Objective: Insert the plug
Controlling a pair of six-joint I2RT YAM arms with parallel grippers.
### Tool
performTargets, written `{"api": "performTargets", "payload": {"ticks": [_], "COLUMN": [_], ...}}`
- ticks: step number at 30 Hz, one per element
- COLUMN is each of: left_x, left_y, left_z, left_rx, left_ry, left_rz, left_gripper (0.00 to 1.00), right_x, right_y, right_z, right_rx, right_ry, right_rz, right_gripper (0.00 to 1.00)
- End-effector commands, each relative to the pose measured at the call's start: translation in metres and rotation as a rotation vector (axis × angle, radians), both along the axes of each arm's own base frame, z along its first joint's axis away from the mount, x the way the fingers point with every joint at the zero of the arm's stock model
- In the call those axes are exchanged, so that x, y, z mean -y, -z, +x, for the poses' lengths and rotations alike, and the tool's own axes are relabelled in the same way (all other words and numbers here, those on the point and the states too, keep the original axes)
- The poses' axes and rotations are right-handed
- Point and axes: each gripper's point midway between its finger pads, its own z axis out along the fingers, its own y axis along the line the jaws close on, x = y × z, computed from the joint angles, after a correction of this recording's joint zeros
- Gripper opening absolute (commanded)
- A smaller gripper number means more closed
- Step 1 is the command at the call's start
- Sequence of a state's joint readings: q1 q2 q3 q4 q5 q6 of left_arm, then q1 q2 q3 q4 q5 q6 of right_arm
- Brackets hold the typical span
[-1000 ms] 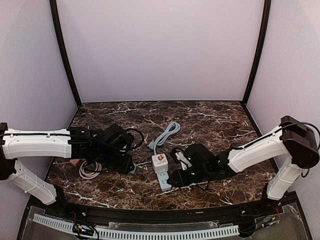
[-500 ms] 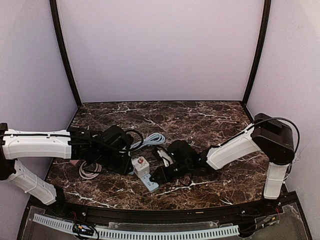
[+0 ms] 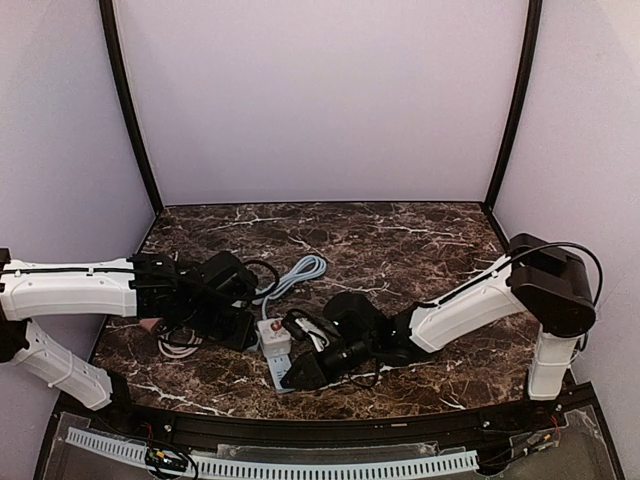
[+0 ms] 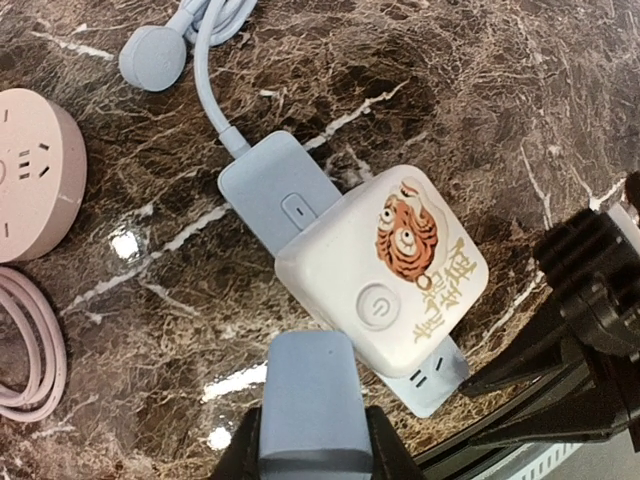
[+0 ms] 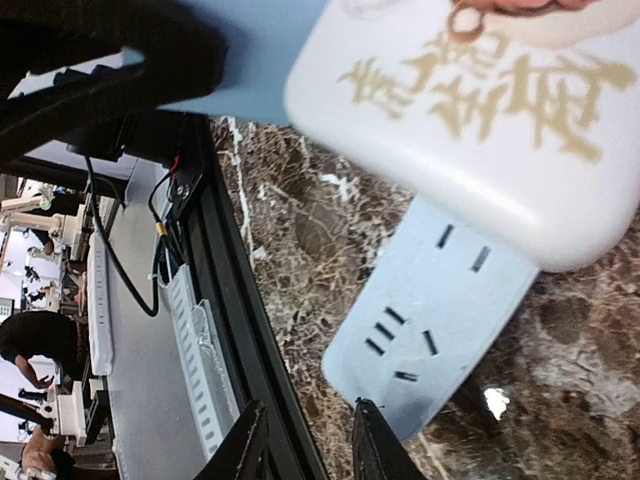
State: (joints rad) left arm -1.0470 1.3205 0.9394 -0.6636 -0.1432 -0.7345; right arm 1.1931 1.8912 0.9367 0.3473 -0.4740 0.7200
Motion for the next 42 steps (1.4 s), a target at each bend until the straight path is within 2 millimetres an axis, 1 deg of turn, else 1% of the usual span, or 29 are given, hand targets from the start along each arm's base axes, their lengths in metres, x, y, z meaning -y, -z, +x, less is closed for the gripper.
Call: {"api": "performTargets", "payload": {"ticks": [1,3,5,6,7,9,10,11,12,13,14,15,16,17,18,20,24,26,29,32,33,34,36,42], "left_x": [-0.027,-0.030,-0.029,-0.029,-0.029,-0.027,-0.023,-0.016,-0.012,-0.003,0.001,0.010,0.012,0.018,0.020,0.024,0.031,0.035,0.041,0.044,0.045,0.042,0.039,0.034], "left_y": [-0.009,-0.012,-0.014,-0.015,-0.015,-0.015,-0.016,-0.019,-0.017,-0.020,-0.016,-0.016,-0.011,-0.008,-0.006,-0.005,-0.008,-0.005,0.012,0.031,0.031,0.035,0.032,0.026], "left_z": [-0.007,-0.011,-0.017,-0.020,-0.022,-0.027,-0.032,-0.032,-0.037,-0.036,-0.041,-0.040,-0.043,-0.044,-0.044,-0.042,-0.038,-0.039,-0.048,-0.052,-0.050,-0.052,-0.046,-0.045], "left_rx": [-0.017,-0.031,-0.055,-0.068,-0.081,-0.116,-0.142,-0.150,-0.181,-0.188,-0.219,-0.229,-0.261,-0.279,-0.290,-0.304,-0.318,-0.354,-0.459,-0.504,-0.500,-0.505,-0.471,-0.445], "left_ry": [-0.034,-0.039,-0.033,-0.032,-0.042,-0.060,-0.057,-0.073,-0.069,-0.084,-0.080,-0.090,-0.102,-0.102,-0.114,-0.137,-0.190,-0.224,-0.271,-0.299,-0.306,-0.320,-0.345,-0.386], "left_rz": [0.080,0.082,0.058,0.047,0.040,0.013,-0.013,-0.055,-0.082,-0.136,-0.158,-0.198,-0.210,-0.220,-0.223,-0.224,-0.236,-0.231,-0.182,-0.118,-0.111,-0.078,-0.050,0.002], "left_gripper": [0.01,0.01,0.01,0.01,0.01,0.01,0.01,0.01,0.01,0.01,0.01,0.01,0.01,0.01,0.01,0.01,0.01,0.01,0.01,0.01,0.01,0.01,0.01,0.01], "right_x": [-0.017,-0.018,-0.015,-0.011,-0.006,0.008,0.016,0.024,0.032,0.041,0.050,0.059,0.068,0.077,0.085,0.099,0.122,0.132,0.148,0.158,0.162,0.164,0.170,0.183], "right_y": [-0.015,-0.018,-0.021,-0.023,-0.023,-0.029,-0.034,-0.039,-0.042,-0.046,-0.050,-0.052,-0.060,-0.062,-0.063,-0.067,-0.074,-0.076,-0.073,-0.072,-0.072,-0.073,-0.076,-0.082], "right_z": [-0.016,-0.014,-0.007,-0.001,0.010,0.024,0.034,0.041,0.047,0.054,0.061,0.067,0.072,0.076,0.079,0.082,0.086,0.089,0.094,0.095,0.095,0.095,0.094,0.094], "right_rx": [-0.013,-0.002,0.042,0.076,0.120,0.169,0.185,0.200,0.215,0.232,0.250,0.269,0.288,0.302,0.310,0.325,0.347,0.361,0.384,0.394,0.397,0.400,0.407,0.430], "right_ry": [-0.070,-0.063,-0.036,-0.014,0.033,0.089,0.123,0.154,0.184,0.218,0.251,0.286,0.321,0.349,0.373,0.405,0.453,0.482,0.527,0.550,0.556,0.561,0.573,0.609], "right_rz": [0.067,0.070,0.045,0.024,-0.009,-0.038,-0.043,-0.044,-0.053,-0.061,-0.068,-0.077,-0.074,-0.078,-0.082,-0.079,-0.066,-0.063,-0.079,-0.079,-0.078,-0.073,-0.064,-0.050], "right_gripper": [0.29,0.29,0.30,0.32,0.33,0.37,0.38,0.40,0.42,0.45,0.48,0.51,0.57,0.61,0.63,0.63,0.64,0.67,0.69,0.73,0.75,0.76,0.78,0.79]}}
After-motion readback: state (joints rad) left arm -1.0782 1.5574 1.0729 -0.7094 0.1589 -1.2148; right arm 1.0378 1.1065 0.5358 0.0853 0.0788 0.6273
